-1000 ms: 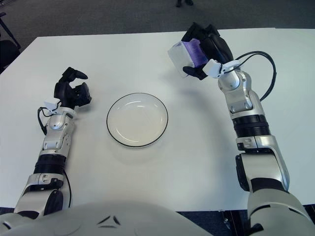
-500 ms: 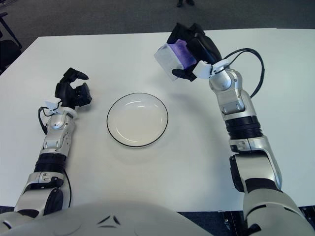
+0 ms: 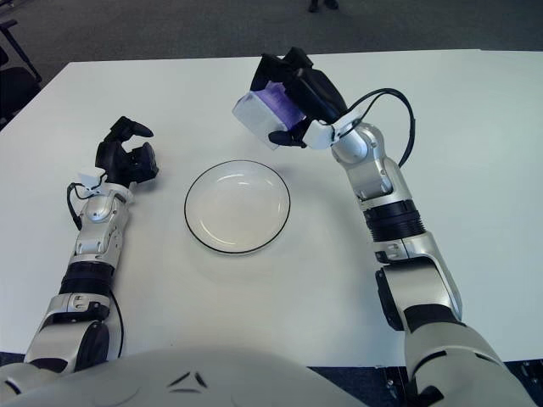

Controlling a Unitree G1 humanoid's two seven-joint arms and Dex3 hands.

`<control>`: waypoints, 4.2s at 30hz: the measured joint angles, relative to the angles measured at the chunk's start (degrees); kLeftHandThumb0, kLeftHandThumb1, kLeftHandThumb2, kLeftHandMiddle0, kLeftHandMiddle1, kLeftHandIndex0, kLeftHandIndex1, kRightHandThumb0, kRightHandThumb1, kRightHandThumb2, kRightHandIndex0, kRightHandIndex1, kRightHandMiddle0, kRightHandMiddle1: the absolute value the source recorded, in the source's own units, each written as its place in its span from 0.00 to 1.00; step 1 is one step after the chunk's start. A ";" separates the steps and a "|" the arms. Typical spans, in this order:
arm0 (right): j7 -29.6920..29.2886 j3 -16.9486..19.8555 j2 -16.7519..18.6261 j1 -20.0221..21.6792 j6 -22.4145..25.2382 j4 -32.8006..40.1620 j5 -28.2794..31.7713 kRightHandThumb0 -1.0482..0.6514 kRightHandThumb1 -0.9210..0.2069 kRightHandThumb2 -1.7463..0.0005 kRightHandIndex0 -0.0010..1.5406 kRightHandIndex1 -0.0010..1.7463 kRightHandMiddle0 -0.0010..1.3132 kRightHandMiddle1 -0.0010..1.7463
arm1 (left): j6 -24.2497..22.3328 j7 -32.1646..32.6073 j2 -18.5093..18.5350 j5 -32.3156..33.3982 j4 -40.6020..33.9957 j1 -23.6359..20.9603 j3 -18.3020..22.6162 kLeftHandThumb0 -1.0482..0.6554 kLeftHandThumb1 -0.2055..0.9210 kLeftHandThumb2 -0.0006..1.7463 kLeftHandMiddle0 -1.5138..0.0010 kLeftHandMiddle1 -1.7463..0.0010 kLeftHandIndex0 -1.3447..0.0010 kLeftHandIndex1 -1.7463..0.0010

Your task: Put the tissue paper into the plate.

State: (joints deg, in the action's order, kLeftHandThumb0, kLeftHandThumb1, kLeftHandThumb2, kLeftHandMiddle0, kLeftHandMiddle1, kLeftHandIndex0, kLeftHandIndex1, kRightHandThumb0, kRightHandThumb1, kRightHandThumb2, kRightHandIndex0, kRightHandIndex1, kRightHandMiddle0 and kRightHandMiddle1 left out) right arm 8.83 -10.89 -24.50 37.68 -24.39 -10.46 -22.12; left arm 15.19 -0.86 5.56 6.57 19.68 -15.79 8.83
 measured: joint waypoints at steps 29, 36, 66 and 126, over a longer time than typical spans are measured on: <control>11.34 -4.37 2.79 0.12 -0.24 6.90 3.69 0.62 0.82 0.05 0.55 0.97 0.48 1.00 | 0.88 -1.73 0.01 0.36 2.18 -0.87 1.13 0.35 0.53 0.70 0.14 0.00 0.59 0.00; 17.25 -4.96 2.88 0.00 -0.08 7.61 8.55 0.62 0.80 0.07 0.55 0.94 0.47 1.00 | 0.90 -1.71 -0.15 0.33 2.48 -1.31 1.13 0.35 0.53 0.70 0.14 0.00 0.59 0.00; 27.50 -6.65 0.80 -6.95 -2.59 16.22 13.99 0.62 0.87 0.00 0.57 1.00 0.51 1.00 | 0.84 -1.79 0.16 0.09 4.39 -1.97 1.12 0.35 0.52 0.71 0.16 0.00 0.58 0.00; 42.02 -7.97 -8.39 -4.57 -2.26 16.99 12.63 0.29 0.54 0.44 0.00 0.32 0.00 0.43 | 0.46 -0.89 -0.25 0.15 3.05 -2.26 0.57 0.33 0.45 0.77 0.15 0.00 0.53 0.00</control>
State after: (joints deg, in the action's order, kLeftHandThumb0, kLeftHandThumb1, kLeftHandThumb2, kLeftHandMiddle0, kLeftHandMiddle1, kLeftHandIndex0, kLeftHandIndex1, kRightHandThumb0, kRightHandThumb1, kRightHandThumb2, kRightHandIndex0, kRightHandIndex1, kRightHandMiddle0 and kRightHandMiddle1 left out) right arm 50.86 -18.85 -32.89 33.11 -26.65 6.52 -9.49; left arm 15.64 -1.75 5.31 6.72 22.73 -18.05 9.40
